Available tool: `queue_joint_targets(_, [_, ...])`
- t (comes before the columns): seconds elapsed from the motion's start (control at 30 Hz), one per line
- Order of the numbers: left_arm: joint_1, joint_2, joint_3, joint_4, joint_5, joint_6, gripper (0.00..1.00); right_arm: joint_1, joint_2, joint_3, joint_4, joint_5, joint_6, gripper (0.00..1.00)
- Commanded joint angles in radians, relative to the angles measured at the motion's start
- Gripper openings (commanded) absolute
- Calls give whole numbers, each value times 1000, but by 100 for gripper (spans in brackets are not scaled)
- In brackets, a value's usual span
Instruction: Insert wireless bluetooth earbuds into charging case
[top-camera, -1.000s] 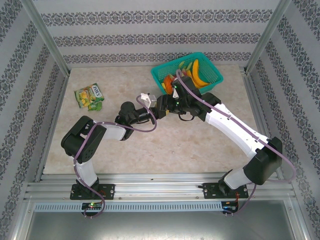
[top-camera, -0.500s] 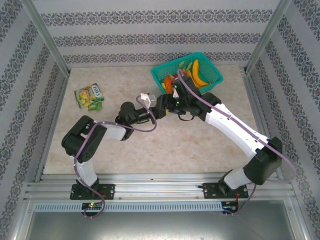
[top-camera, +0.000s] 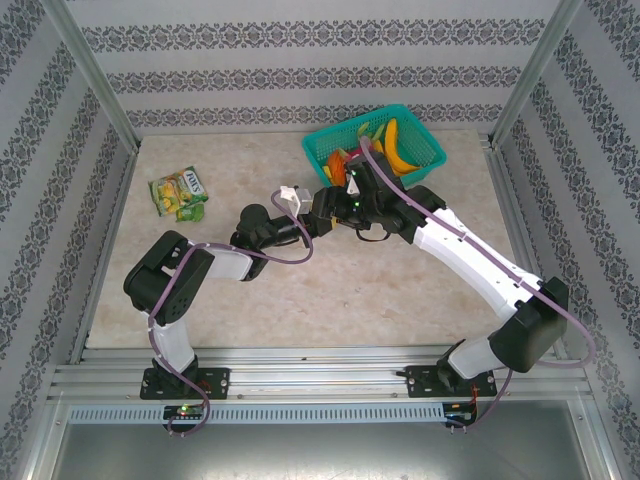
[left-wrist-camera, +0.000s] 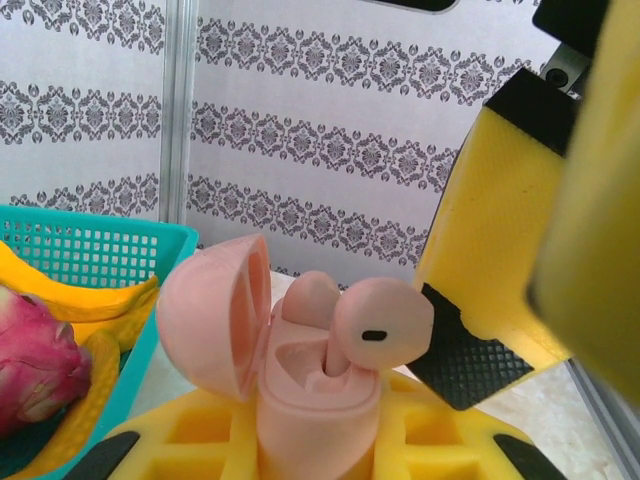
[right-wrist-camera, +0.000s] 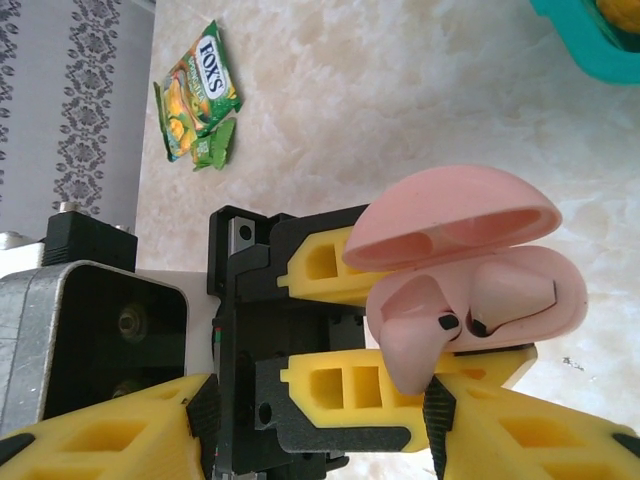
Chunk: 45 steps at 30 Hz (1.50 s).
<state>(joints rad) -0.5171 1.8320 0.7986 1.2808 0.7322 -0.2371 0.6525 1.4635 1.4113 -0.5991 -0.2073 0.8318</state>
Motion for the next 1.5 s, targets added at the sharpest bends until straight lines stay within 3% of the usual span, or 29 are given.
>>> queue_joint_targets(0.0, [-17,26,16,9,21,0,0,35,-32,54,88,-86,13,59])
queue_joint_targets(0.4, [-17,17,11,2,22,2,0,4,-18,84,112,-92,20,57])
queue_joint_targets(0.67, [-17,22,-4,-3,35,20,0,-149,-113,51,89,-105,-26,49])
queue_joint_targets(1.0, [-18,11,-11,-47,83,58,0,-201,135,193,52,-129,-144,24])
queue_joint_targets(1.23, [-17,6,-10,-49,71,59,0,-190,285,281,-13,-153,-198,21])
queue_joint_targets(1.47, [-15,9,0,-58,31,62,0,-157,264,215,-24,-158,-213,20])
